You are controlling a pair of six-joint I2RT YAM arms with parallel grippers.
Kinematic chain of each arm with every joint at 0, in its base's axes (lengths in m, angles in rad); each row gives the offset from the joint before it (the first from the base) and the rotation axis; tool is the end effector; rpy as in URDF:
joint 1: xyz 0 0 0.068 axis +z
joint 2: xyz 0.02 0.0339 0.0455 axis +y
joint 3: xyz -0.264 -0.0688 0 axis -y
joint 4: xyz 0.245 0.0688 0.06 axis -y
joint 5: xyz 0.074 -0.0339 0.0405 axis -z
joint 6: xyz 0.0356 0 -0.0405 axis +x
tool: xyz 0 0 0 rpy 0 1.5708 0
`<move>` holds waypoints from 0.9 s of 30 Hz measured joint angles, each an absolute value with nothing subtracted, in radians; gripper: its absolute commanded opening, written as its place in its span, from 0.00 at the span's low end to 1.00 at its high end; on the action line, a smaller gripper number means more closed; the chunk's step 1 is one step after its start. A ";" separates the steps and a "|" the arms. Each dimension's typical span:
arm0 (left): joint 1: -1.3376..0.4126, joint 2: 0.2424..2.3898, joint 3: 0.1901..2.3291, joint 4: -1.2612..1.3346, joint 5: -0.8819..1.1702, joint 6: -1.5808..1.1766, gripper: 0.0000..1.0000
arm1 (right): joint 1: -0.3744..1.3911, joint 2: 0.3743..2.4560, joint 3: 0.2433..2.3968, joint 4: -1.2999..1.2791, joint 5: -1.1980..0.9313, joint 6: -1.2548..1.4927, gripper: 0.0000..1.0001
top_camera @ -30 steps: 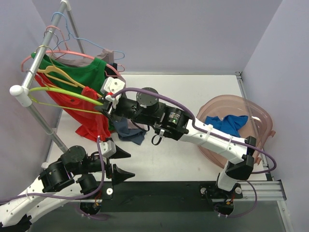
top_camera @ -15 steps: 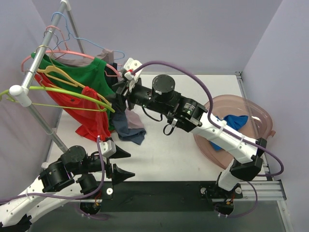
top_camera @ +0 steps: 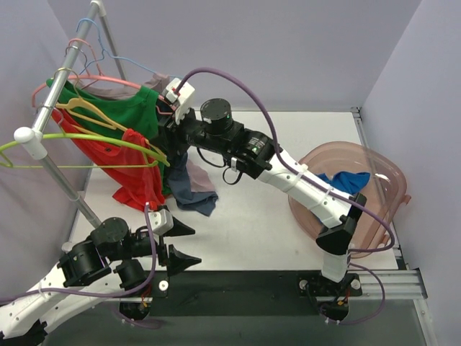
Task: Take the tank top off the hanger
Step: Place the hanger at the clothesline.
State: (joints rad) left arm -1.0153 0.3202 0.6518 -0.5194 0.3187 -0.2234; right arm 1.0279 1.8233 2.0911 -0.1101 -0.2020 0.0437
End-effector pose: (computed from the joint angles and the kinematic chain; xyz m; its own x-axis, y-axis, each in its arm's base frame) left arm 0.0366 -0.0802 0.3130 -0.3107 0.1017 -0.9450 0.9233 0.2685 -0.2747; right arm 0.2077 0.3581 0.5089 0.0399 0.1490 -0.9880 -0.9438 0.3303 0.0117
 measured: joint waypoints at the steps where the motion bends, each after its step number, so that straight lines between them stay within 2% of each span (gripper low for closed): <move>1: -1.016 0.320 0.652 -0.519 0.319 -0.223 0.97 | 1.027 1.832 2.091 -0.113 -0.206 0.050 0.48; 21: -1.015 0.307 0.651 -0.520 0.310 -0.223 0.97 | 1.021 1.925 2.121 -0.132 -0.253 0.094 0.49; 25: -1.015 0.302 0.651 -0.519 0.307 -0.223 0.97 | 1.020 1.956 2.133 -0.140 -0.254 0.104 0.43; 27: -1.015 0.300 0.651 -0.520 0.305 -0.222 0.97 | 1.021 1.976 2.149 -0.145 -0.255 0.106 0.36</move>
